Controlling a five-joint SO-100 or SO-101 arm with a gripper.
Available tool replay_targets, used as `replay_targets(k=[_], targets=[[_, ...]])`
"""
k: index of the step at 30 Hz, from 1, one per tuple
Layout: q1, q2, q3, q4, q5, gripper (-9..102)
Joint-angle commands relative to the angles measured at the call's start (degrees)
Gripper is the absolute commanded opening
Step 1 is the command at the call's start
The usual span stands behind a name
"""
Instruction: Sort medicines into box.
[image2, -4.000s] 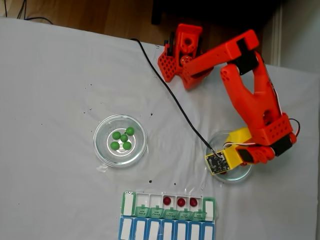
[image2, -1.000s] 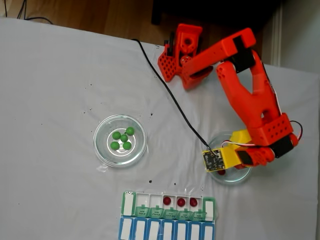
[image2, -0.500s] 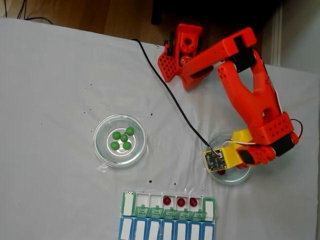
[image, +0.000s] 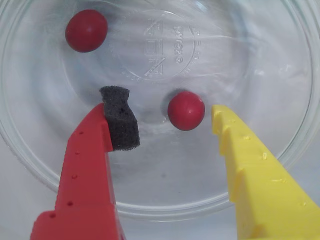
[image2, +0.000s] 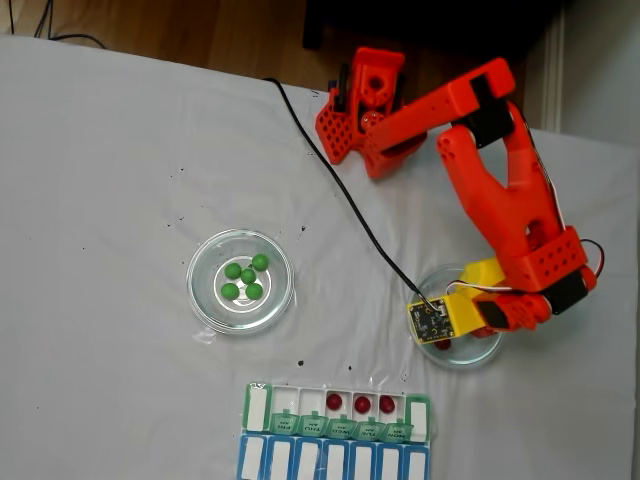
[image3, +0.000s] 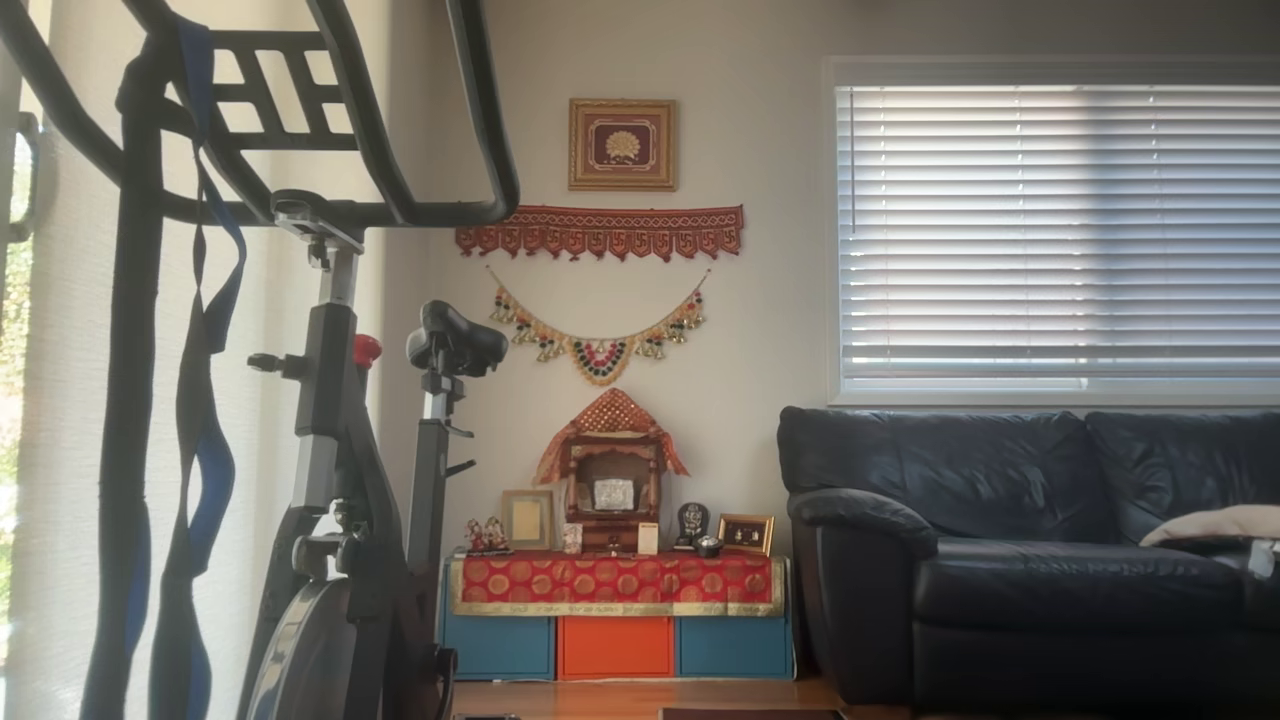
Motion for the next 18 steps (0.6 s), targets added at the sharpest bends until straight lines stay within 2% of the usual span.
replay_targets(k=[1, 18], targets=[[-0.18, 1.05, -1.41, 0.35, 0.18, 28], [-0.88, 1.93, -0.44, 0.62, 0.09, 26]])
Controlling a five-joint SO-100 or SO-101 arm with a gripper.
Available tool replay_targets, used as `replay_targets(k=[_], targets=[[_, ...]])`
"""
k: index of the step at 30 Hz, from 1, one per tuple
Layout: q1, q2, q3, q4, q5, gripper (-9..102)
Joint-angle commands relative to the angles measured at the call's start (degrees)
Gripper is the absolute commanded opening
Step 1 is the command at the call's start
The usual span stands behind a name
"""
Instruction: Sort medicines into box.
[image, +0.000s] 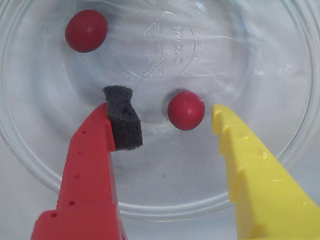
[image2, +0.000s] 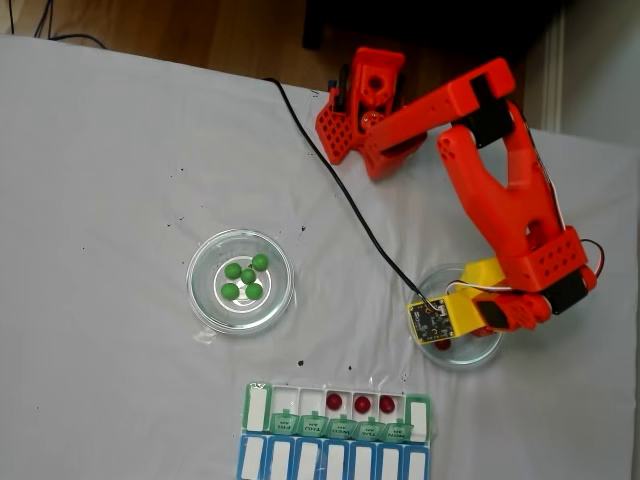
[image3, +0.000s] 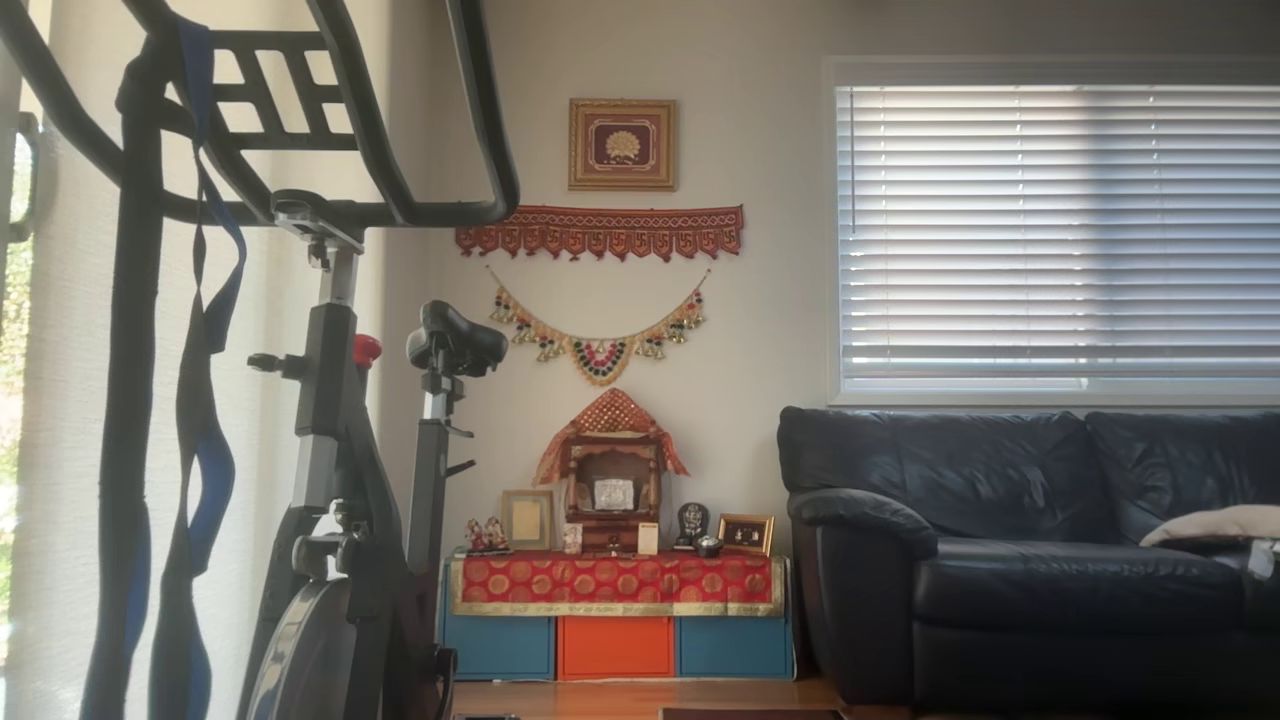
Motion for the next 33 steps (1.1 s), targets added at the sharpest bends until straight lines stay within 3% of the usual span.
replay_targets(k=[1, 33], targets=[[-0.88, 2.02, -0.44, 0.88, 0.09, 26], [-1.23, 0.00, -4.57, 8.17, -0.62, 23]])
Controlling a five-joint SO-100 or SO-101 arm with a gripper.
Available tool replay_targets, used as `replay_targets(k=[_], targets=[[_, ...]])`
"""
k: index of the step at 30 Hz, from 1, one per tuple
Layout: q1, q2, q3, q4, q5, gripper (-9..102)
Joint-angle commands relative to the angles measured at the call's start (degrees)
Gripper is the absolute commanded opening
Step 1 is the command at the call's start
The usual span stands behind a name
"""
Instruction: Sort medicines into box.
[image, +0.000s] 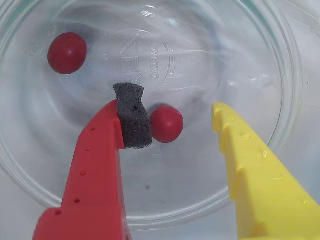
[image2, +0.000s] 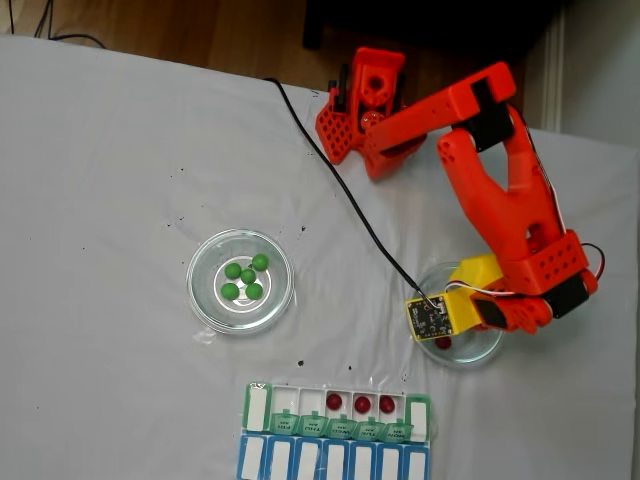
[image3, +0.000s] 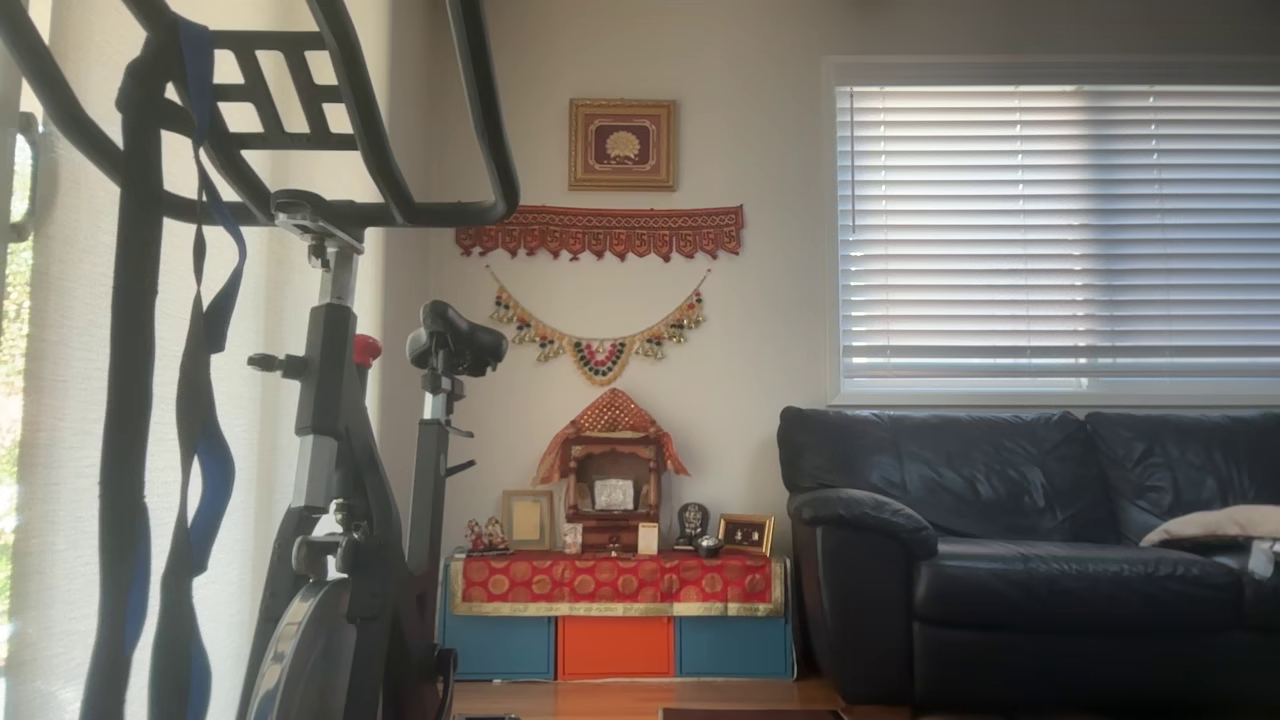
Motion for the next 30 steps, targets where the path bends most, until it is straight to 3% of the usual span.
replay_targets(k=[1, 30], targets=[[-1.05, 1.49, -2.64, 1.49, -0.62, 23], [-1.05, 10.02, 5.10, -6.94, 5.63, 13]])
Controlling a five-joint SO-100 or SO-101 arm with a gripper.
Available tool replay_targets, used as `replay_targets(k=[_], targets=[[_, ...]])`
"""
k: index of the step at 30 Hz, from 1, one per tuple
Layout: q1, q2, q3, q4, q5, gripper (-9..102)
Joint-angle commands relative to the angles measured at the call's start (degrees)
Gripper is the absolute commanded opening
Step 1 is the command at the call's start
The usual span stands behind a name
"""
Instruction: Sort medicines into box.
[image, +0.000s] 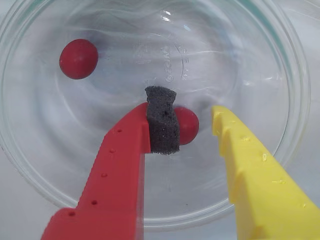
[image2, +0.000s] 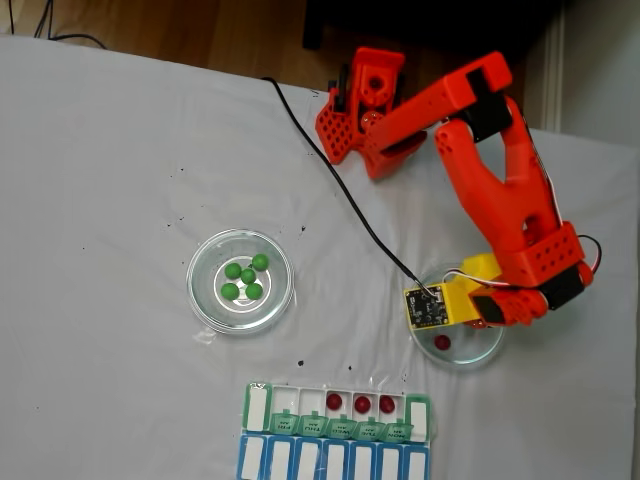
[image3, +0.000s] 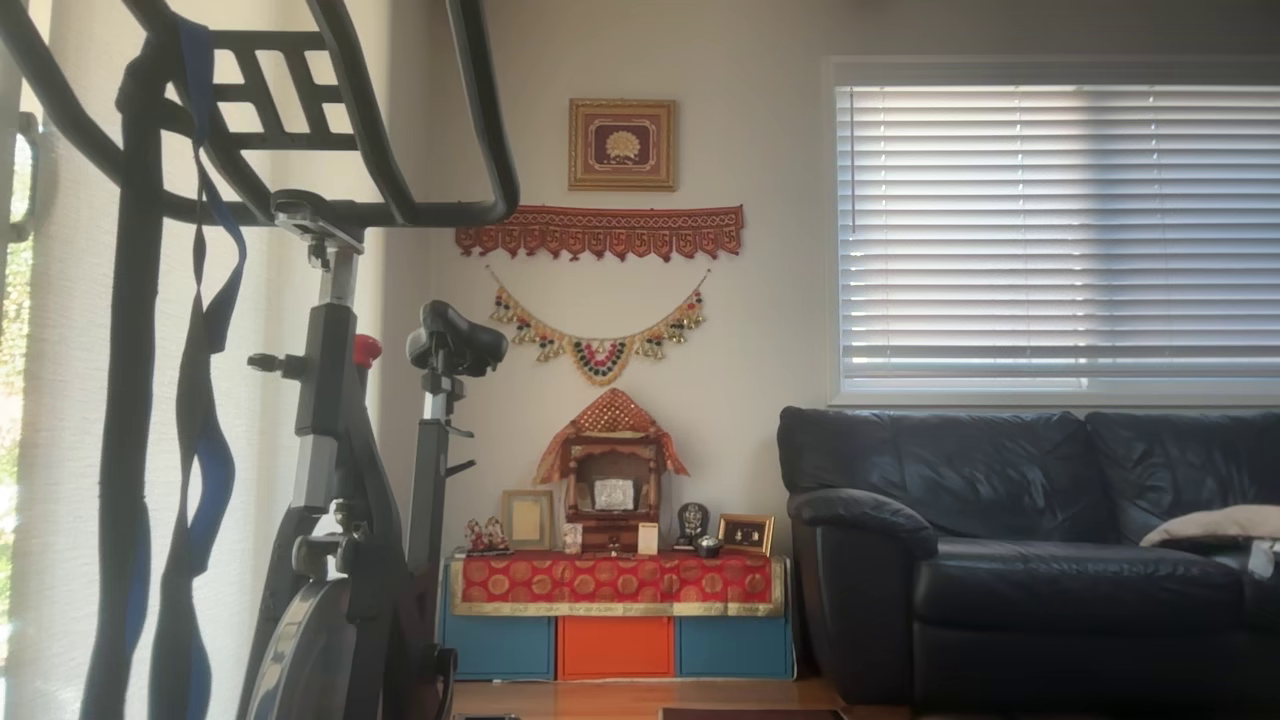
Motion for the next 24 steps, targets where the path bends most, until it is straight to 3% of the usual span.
replay_targets(k=[1, 24], targets=[[-1.05, 6.86, 0.53, -0.70, -0.18, 13], [-0.97, 9.14, 4.83, -3.69, -3.69, 13]])
